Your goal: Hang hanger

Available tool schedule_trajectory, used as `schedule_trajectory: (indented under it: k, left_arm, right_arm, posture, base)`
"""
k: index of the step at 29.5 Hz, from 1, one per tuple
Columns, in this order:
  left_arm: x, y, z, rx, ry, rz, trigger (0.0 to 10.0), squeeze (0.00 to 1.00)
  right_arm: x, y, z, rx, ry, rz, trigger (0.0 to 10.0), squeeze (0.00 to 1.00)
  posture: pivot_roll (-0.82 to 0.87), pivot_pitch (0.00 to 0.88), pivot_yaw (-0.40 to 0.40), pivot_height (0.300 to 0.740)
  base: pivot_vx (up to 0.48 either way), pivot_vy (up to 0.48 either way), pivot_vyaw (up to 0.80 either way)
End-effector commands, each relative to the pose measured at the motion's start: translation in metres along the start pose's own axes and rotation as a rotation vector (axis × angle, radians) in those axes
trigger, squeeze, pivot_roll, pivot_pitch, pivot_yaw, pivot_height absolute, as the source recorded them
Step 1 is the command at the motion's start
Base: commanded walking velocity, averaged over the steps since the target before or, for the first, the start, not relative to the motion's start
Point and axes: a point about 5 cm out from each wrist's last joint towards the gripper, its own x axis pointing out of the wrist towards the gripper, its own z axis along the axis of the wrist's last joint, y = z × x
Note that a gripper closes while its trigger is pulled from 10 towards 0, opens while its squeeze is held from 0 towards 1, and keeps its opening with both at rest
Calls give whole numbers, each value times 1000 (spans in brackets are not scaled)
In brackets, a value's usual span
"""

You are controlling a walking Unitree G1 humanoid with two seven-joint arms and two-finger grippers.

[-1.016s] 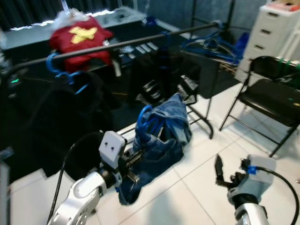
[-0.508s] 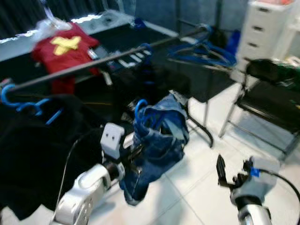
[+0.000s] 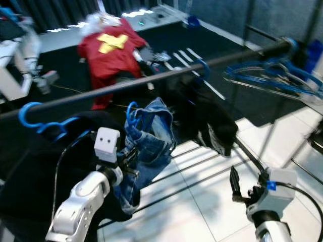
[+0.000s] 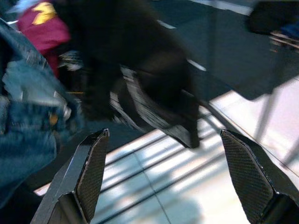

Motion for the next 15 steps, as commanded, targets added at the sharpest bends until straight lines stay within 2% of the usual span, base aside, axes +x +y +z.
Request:
schedule_trajectory:
  k: [1, 3, 7, 13, 15]
  left_arm:
    - [-4, 11, 17, 30, -108, 75, 10000, 0]
    - [-9, 17, 24, 48, -172, 147, 10000, 0]
    - [-14, 24, 26, 28, -194, 205, 10000, 0]
    - [-22, 29, 29, 26, -227, 223, 10000, 0]
    - [-27, -4, 24, 122, -223, -67, 10000, 0]
  right_arm:
    - [0, 5, -3, 38, 1, 17, 10000, 0]
    - [0, 4, -3, 49, -3, 12, 10000, 0]
    - [0, 3, -3, 52, -3, 13, 10000, 0]
    - [0, 2, -4, 55, 0, 14, 10000, 0]
    - [1, 1, -4, 61, 3, 14, 10000, 0]
  posture:
    - [-39, 95, 58, 740]
    - [-39, 96, 58, 740]
    - [-34, 96, 55, 740]
    - [-29, 96, 50, 740]
    - [-28, 97, 49, 740]
  base:
    - [0, 0, 0]
    - [0, 0, 0]
    - [0, 0, 0]
    - [0, 0, 0]
    - [0, 0, 0]
